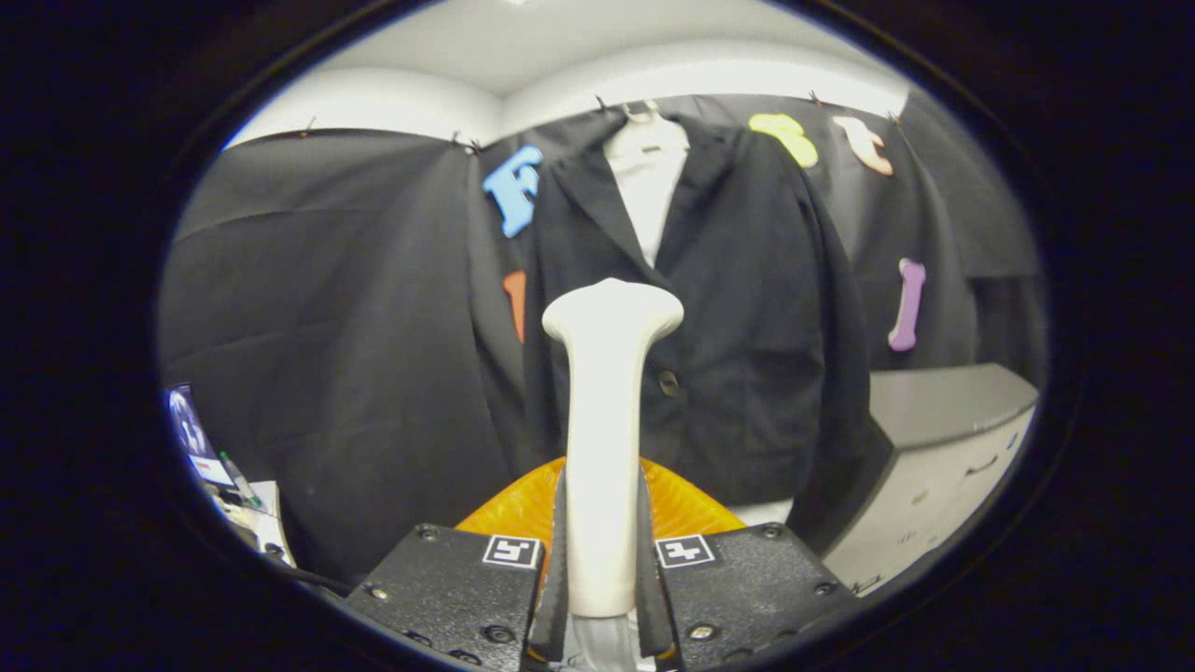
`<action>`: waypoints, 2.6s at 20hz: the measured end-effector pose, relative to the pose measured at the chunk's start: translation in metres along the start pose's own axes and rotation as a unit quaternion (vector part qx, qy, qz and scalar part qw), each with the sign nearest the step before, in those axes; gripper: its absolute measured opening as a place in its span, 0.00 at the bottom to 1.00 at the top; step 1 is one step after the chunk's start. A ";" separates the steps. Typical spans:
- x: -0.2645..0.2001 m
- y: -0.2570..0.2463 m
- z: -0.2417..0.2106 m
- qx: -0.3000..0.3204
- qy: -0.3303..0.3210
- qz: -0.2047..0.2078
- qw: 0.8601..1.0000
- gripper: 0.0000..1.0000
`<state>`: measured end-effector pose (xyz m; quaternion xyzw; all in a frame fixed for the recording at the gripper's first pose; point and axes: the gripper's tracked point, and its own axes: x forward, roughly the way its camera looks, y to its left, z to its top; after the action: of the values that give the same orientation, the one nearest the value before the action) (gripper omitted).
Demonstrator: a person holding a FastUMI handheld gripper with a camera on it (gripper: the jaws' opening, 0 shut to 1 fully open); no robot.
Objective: Iron the clothes twice with a garment steamer, once on the left side and once on the right side.
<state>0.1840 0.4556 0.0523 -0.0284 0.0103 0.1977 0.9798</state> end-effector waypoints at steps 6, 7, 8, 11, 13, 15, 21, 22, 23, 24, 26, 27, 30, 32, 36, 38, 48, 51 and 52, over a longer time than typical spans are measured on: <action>0.017 0.041 0.108 -0.033 -0.130 0.044 0.990 0.32; 0.019 0.047 0.120 -0.038 -0.146 0.047 0.987 0.32; 0.026 0.049 0.131 -0.042 -0.160 0.049 0.985 0.32; 0.046 0.056 0.166 -0.059 -0.194 0.051 0.978 0.32; 0.058 0.058 0.183 -0.068 -0.209 0.050 0.974 0.32; 0.074 0.062 0.193 -0.072 -0.216 0.060 0.972 0.32; 0.121 0.057 0.205 -0.083 -0.200 0.047 0.975 0.32; 0.128 0.055 0.202 -0.085 -0.195 0.046 0.976 0.32; 0.133 0.055 0.198 -0.087 -0.189 0.046 0.977 0.32; 0.137 0.053 0.194 -0.088 -0.184 0.043 0.978 0.32; 0.142 0.046 0.185 -0.082 -0.175 0.035 0.981 0.32; 0.144 0.042 0.181 -0.077 -0.170 0.033 0.982 0.32; 0.151 0.034 0.168 -0.070 -0.150 0.030 0.986 0.32; 0.152 0.027 0.158 -0.067 -0.140 0.024 0.988 0.32; 0.155 0.014 0.135 -0.061 -0.112 0.015 0.992 0.32; 0.153 0.008 0.127 -0.059 -0.103 0.012 0.993 0.32; 0.137 -0.008 0.089 -0.058 -0.062 0.004 0.996 0.32; 0.132 -0.009 0.078 -0.056 -0.051 0.003 0.997 0.32; 0.131 -0.010 0.075 -0.057 -0.047 0.001 0.997 0.32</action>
<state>0.3090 0.5010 0.1233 -0.0749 -0.0465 0.2001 0.9758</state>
